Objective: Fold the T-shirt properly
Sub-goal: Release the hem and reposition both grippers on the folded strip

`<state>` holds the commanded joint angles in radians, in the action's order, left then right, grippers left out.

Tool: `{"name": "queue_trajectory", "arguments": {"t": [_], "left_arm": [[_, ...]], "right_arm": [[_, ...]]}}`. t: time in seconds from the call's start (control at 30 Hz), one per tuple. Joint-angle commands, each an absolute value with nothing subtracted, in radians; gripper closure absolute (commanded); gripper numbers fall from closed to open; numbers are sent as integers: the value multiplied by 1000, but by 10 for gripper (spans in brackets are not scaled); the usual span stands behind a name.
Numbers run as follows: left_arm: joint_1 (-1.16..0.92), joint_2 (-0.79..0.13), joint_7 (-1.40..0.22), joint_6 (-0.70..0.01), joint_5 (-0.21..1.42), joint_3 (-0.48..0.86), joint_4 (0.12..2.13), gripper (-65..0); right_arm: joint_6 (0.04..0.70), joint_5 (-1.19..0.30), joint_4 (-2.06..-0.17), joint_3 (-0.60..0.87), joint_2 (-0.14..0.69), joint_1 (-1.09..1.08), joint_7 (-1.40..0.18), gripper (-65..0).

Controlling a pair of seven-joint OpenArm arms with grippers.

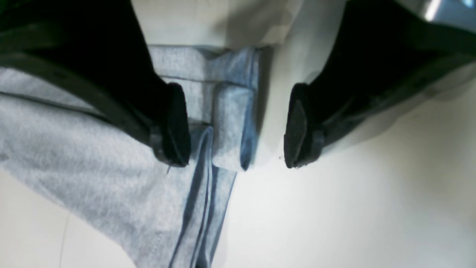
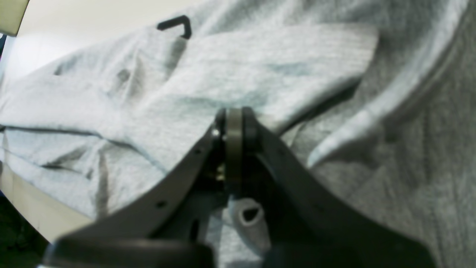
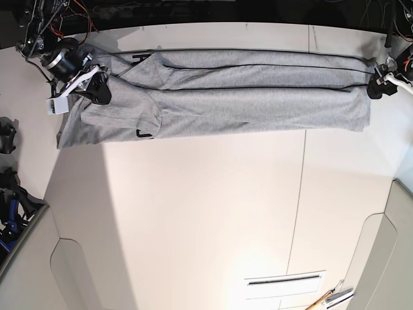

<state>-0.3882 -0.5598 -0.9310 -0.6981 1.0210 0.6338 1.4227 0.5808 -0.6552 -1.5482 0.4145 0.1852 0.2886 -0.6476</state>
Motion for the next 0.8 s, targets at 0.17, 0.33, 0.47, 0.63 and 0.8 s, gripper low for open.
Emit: {"name": "queue_trajectory", "arguments": {"t": [0.17,0.33,0.47,0.63,0.8], "left_arm": [[-388,-560,-915,-698,1018,545,1423,-428],[-388,-560,-887,-698,979,496,1423,-428],[-388,-560,-951,-698,1010,496,1423,-427],[-388,-560,-961,-698,1021,496,1423,-385],[-388,-560,-961,-698,1029,496,1423,-20]], "right_arm": [[581,-681,-1548,414,185,289,-652,0],[581,-707,-1560,414,185,289,-667,0],[581,-707,-1583,414,185,289,-667,0],[581,-707,-1599,414,185,278,-673,0],[581,-734,-1599,416,185,243,-700,0]]}}
